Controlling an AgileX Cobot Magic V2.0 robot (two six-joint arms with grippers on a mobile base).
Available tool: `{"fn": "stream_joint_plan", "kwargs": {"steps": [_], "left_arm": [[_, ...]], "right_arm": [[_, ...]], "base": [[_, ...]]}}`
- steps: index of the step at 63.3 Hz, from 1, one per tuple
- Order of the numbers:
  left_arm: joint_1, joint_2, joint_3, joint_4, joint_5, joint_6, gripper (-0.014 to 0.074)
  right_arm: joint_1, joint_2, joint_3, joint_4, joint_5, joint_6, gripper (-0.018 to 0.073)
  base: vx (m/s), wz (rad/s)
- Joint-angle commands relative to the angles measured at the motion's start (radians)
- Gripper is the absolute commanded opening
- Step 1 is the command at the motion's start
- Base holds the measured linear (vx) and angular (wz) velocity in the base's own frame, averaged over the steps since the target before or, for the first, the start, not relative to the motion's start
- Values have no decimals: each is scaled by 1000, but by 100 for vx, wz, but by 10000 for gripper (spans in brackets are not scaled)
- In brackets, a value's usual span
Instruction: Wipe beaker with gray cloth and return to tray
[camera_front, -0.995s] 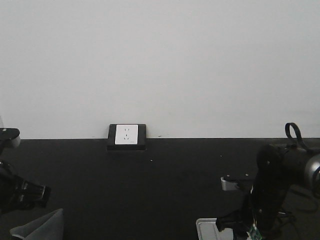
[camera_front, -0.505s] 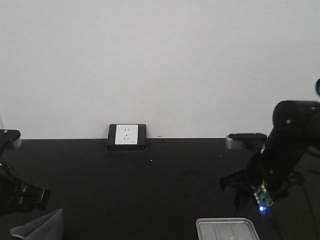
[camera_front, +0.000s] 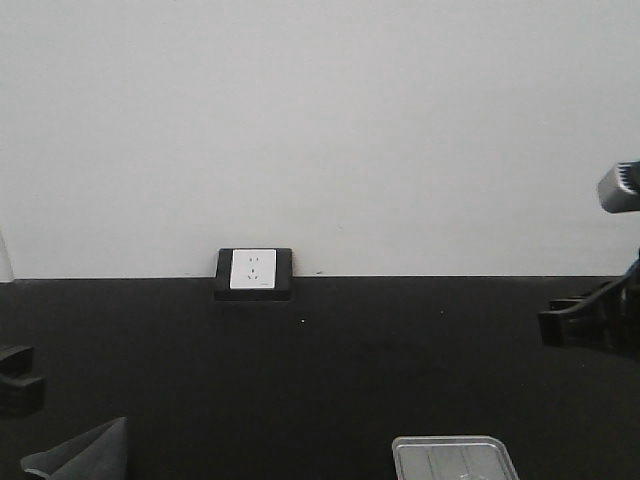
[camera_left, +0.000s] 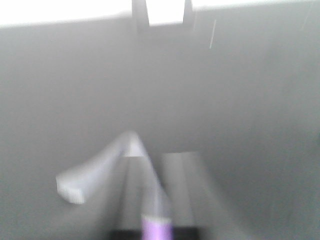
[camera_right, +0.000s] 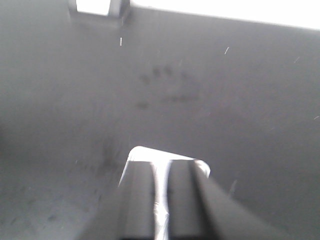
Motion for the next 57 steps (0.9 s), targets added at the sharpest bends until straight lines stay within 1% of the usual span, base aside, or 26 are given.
{"fn": "stream_joint_plan", "kwargs": {"steps": [1, 7, 10, 18, 46, 52, 57], "left_arm": [[-4, -112, 72, -4, -222, 1, -9], [-4, -184, 146, -5, -294, -2, -8], [-4, -209, 164, -5, -308, -2, -7], [-4, -254, 194, -5, -303, -2, -8], [-4, -250, 200, -4, -296, -1, -6], [-1, -281, 214, 30, -283, 7, -6], [-1, -358, 279, 68, -289, 4, -6]], "right_arm": [[-3, -83, 44, -4, -191, -13, -14], [-3, -122, 89, -1, -216, -13, -13], [-3, -131, 100, -1, -214, -14, -12], [-3, -139, 110, -1, -195, -14, -12], [-3, -139, 110, -1, -193, -14, -12], [-3, -139, 110, -1, -193, -14, -12], [-3, -139, 110, -1, -193, -14, -12]], "base": [[0, 0], [0, 0], [0, 0], [0, 0], [0, 0], [0, 0], [0, 0]]}}
